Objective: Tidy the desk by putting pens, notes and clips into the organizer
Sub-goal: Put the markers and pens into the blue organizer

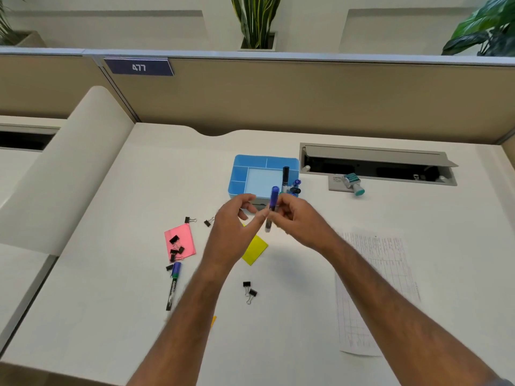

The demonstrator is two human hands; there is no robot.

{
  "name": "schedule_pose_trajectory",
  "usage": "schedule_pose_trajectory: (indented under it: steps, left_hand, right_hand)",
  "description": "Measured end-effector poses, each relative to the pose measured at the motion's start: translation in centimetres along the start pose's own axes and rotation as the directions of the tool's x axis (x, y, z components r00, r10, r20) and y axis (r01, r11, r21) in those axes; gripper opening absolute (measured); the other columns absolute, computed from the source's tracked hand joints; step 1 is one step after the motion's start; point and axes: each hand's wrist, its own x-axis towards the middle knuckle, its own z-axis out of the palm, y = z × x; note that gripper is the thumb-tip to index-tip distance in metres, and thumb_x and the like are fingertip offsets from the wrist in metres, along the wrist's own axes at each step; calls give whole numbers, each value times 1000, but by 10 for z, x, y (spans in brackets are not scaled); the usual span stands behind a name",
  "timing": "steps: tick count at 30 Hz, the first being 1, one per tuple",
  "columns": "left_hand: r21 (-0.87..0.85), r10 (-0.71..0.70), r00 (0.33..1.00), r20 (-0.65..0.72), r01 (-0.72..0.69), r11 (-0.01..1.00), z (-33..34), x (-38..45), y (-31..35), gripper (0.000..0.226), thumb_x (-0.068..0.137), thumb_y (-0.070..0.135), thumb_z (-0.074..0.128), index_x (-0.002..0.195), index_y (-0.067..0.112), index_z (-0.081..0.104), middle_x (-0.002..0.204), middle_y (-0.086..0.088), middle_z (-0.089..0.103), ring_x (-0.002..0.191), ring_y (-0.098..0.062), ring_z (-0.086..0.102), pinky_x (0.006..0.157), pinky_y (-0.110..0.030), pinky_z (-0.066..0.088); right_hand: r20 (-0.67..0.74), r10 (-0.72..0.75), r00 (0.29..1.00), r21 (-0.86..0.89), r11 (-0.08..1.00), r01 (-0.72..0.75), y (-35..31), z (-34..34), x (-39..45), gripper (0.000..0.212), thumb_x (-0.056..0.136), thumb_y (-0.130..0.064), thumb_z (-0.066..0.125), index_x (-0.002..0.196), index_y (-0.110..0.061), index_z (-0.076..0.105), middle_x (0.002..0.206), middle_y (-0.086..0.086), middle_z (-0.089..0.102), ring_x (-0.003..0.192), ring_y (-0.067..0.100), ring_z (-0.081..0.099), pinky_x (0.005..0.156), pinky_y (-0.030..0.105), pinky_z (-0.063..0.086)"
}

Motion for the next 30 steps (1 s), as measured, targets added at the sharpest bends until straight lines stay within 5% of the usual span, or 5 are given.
schedule_pose_trajectory:
  steps: [7, 11, 14, 20, 30]
  left_hand:
    - [63, -159, 984, -76, 164, 984, -25, -18, -71, 12, 95, 35, 70, 104, 28, 66, 93, 13, 67, 87, -4, 60, 72, -29, 51]
    - [113, -293, 948, -124, 307, 945, -45, -38, -118, 9, 94, 35, 70, 100, 30, 65, 92, 13, 66, 84, -9, 63, 67, -26, 47]
    - [199, -361, 914, -185, 394, 897, -58, -50, -147, 10, 93, 29, 71, 99, 24, 65, 95, 7, 67, 90, -19, 64, 77, -37, 55]
    - [345, -431, 853, -293, 515, 785, -75, -71, -176, 22, 94, 33, 68, 108, 17, 62, 100, -1, 64, 96, -26, 59, 78, -42, 51]
    - [483, -570, 791, -223, 598, 639, -69, -85, -195, 33, 92, 45, 69, 110, 19, 60, 105, -4, 67, 100, -30, 60, 82, -41, 50]
  right_hand:
    - [-300, -29, 954, -9, 1000, 27, -4, -53, 24, 20, 103, -29, 64, 119, -19, 66, 96, -2, 74, 78, 6, 73, 66, 14, 55]
    - [-413, -1, 911, -76, 997, -34, 5, -72, 44, 21, 103, -32, 63, 117, -18, 67, 98, 2, 75, 80, 14, 74, 76, 30, 62]
    - [-414, 28, 910, -109, 991, -81, 13, -75, 55, 21, 102, -32, 62, 116, -17, 66, 99, 4, 74, 87, 23, 73, 81, 43, 63]
    - [-384, 63, 921, -161, 978, -134, 26, -66, 64, 21, 103, -29, 60, 121, -19, 63, 102, 2, 71, 83, 14, 71, 52, 3, 44]
    - [-431, 75, 899, -91, 988, -127, 38, -54, 54, 20, 103, -32, 60, 122, -32, 55, 96, 1, 69, 82, 14, 69, 55, 15, 54]
